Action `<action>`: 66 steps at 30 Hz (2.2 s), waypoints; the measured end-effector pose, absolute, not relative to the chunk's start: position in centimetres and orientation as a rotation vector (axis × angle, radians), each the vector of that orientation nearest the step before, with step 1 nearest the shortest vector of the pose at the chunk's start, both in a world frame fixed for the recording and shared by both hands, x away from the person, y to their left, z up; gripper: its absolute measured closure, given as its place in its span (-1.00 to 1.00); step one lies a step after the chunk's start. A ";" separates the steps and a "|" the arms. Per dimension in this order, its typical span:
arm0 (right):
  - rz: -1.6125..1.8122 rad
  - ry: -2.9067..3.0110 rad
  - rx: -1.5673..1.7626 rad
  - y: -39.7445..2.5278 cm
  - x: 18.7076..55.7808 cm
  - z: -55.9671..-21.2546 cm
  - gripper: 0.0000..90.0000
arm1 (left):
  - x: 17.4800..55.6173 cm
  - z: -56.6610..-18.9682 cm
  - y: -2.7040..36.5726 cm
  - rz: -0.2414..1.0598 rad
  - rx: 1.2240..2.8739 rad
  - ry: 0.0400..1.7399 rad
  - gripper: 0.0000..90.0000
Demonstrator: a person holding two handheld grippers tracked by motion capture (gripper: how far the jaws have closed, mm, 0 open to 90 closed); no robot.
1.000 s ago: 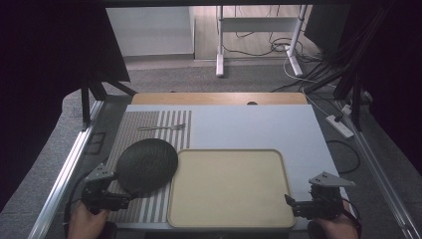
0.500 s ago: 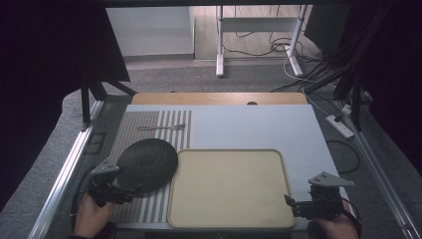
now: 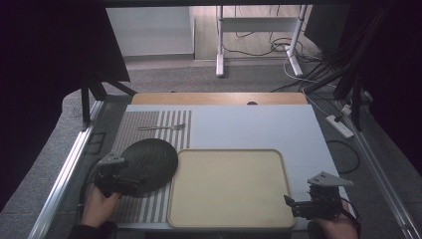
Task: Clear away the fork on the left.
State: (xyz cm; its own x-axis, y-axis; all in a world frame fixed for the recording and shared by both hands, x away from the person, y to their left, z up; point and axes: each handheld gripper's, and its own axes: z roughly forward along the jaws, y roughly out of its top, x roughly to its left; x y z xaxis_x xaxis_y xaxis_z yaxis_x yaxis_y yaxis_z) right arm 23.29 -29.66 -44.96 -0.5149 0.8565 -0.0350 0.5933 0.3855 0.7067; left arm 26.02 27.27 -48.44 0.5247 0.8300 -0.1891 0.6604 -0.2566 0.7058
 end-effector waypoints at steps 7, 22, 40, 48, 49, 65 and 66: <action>0.906 2.257 1.253 -29.6 23.3 -45.0 -1.00 | 27.6 -48.5 27.2 0.263 1.987 1.227 -1.00; 0.899 2.265 1.252 -29.6 23.3 -45.0 -1.00 | 30.8 -48.4 27.2 0.288 2.013 1.258 -1.00; 0.884 2.278 1.253 -29.5 23.5 -45.1 -1.00 | 35.8 -48.7 27.3 0.309 2.012 1.318 -1.00; 0.884 2.282 1.251 -29.5 23.5 -45.1 -1.00 | 38.0 -49.0 27.6 0.288 2.012 1.340 -1.00; 0.884 2.282 1.250 -29.5 23.5 -45.1 -1.00 | 38.2 -49.0 27.7 0.287 2.008 1.343 -1.00; 0.887 2.284 1.248 -29.5 23.5 -45.1 -1.00 | 42.1 -50.4 27.9 0.265 2.038 1.373 -1.00; 0.887 2.285 1.248 -29.5 23.5 -45.1 -1.00 | 42.4 -50.4 27.9 0.263 2.037 1.377 -1.00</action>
State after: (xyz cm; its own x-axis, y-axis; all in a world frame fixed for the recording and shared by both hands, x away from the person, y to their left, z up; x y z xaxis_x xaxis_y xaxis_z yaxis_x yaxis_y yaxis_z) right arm 23.47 -29.53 -45.09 -0.5283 0.8483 -0.0353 0.6022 0.4038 0.6887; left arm 42.36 27.91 -50.37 0.4266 0.8845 -0.1891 0.7524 -0.2310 0.6169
